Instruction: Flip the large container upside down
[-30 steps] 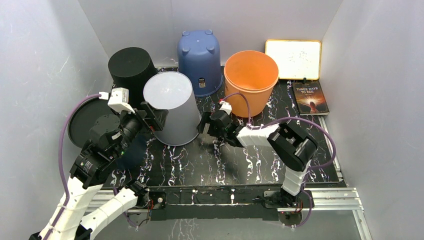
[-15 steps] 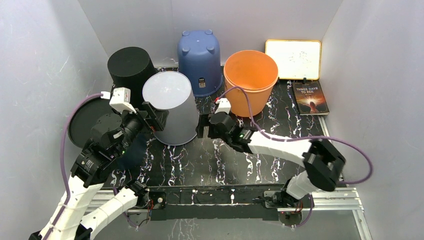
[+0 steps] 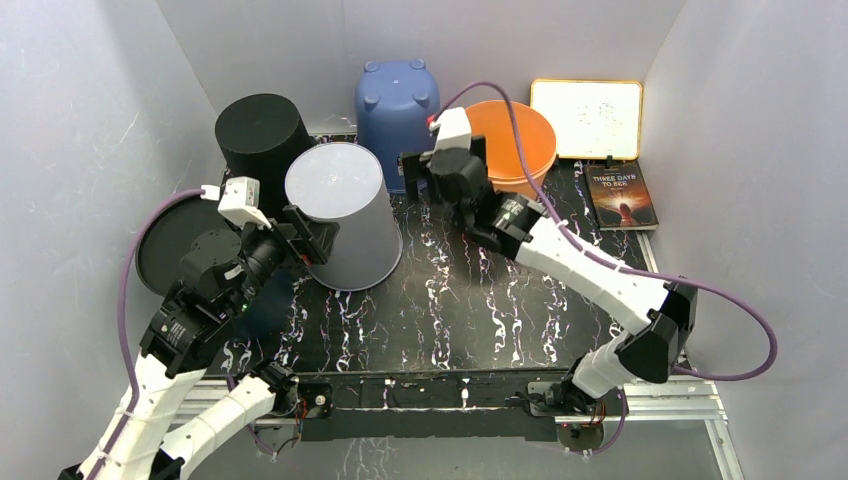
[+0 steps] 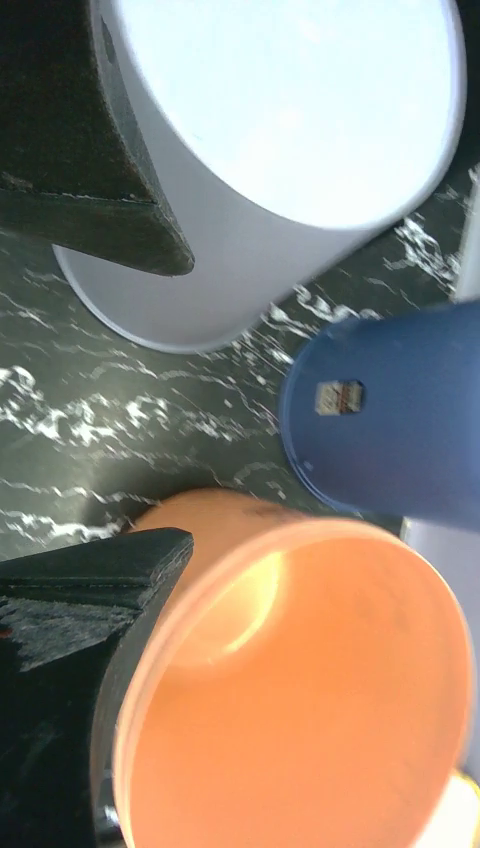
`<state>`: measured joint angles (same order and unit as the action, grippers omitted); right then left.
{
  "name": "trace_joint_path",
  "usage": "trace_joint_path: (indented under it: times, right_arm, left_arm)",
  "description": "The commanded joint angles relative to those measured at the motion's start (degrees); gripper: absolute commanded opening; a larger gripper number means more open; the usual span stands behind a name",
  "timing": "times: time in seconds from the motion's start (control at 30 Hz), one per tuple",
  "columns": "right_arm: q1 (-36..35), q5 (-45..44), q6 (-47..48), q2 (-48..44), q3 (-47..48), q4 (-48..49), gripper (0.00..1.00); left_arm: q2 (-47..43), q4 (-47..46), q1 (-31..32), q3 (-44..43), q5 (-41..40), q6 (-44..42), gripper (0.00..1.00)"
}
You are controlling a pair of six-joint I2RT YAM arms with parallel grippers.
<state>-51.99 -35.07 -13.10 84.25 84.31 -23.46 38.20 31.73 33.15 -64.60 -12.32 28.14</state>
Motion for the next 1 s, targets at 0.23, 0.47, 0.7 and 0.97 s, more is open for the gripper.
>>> trace_joint_path:
  times: [0.23, 0.47, 0.7, 0.97]
  right_arm:
    - [15.95, 11.56, 12.83, 6.05, 12.81, -4.37, 0.92]
    - [19.50, 16.80, 15.29, 8.29, 10.44, -3.12, 0.89]
    - [22.38, 18.99, 15.63, 9.12, 5.38, -0.11, 0.81]
    - [23.52, 22.47, 14.68, 10.17, 1.87, 1.82, 0.66]
  left_arm:
    - [-1.63, -1.36, -0.20, 0.97, 1.97, 1.12, 0.98]
    - [-2.16, -1.49, -0.17, 1.99, 1.52, 1.47, 0.98]
    - [-2.16, -1.41, -0.19, 2.44, 1.43, 1.57, 0.98]
    - [-2.25, -0.99, -0.19, 2.48, 1.20, 1.57, 0.98]
